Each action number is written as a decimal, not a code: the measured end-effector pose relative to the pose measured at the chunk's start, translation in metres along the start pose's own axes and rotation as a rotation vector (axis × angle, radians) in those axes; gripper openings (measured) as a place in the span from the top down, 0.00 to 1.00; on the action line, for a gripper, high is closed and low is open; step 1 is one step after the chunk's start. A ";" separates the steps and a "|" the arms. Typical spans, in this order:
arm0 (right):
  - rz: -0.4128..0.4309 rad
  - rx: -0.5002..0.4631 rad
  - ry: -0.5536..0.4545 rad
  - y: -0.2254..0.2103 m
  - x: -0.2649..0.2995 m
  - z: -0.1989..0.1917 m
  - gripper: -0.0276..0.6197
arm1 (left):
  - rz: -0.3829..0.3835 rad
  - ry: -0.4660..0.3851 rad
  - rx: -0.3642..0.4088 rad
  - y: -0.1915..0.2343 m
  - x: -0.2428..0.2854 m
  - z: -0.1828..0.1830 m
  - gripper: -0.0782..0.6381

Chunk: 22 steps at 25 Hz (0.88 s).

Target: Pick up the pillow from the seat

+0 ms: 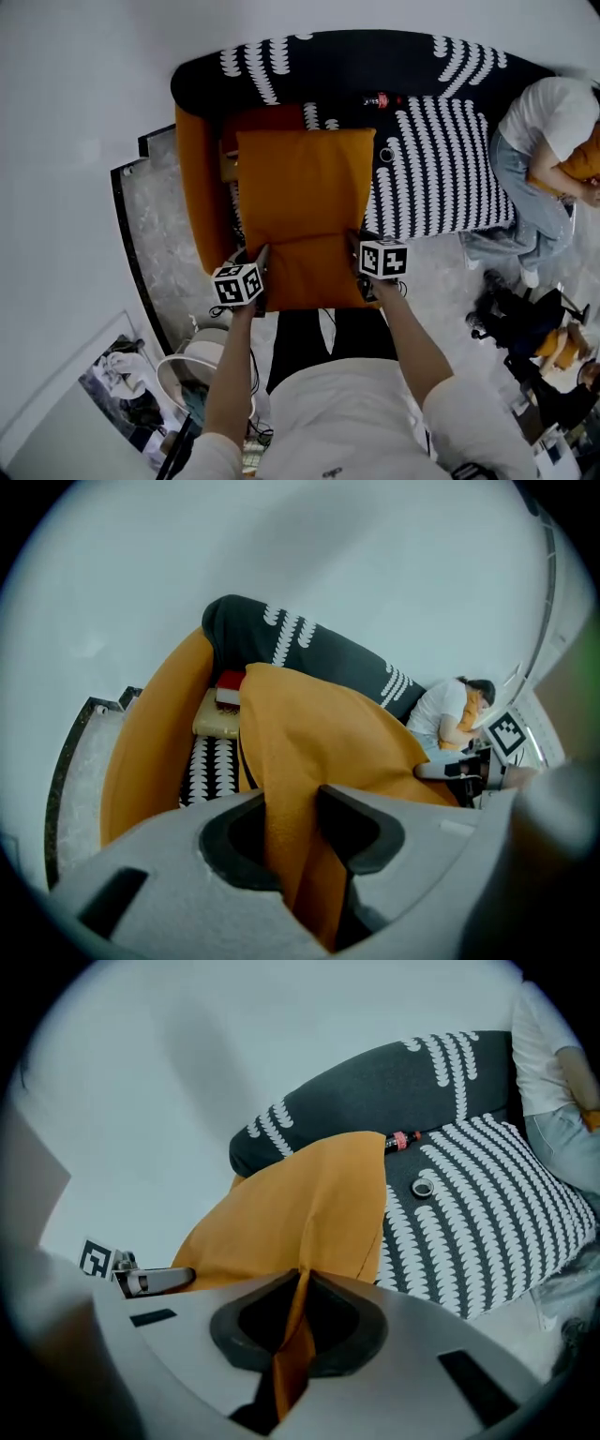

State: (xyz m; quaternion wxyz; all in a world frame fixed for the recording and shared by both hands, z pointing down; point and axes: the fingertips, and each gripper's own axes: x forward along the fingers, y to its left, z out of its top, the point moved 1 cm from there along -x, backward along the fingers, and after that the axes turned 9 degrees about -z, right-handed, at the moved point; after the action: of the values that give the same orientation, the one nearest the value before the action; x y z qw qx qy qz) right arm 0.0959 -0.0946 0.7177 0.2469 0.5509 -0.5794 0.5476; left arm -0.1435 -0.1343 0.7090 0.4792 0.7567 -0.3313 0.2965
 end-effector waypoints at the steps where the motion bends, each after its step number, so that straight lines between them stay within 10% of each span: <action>1: 0.007 0.007 -0.011 0.001 -0.006 0.002 0.92 | 0.000 -0.008 0.000 -0.005 -0.004 0.002 0.70; 22: 0.178 -0.156 -0.331 0.067 -0.183 0.109 0.93 | 0.013 -0.377 0.129 -0.119 -0.153 0.099 0.72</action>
State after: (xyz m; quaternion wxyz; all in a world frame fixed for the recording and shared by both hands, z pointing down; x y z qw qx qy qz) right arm 0.1190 -0.1394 0.5000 0.1407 0.5591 -0.6992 0.4228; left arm -0.1294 -0.1540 0.4930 0.3573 0.8257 -0.4007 0.1732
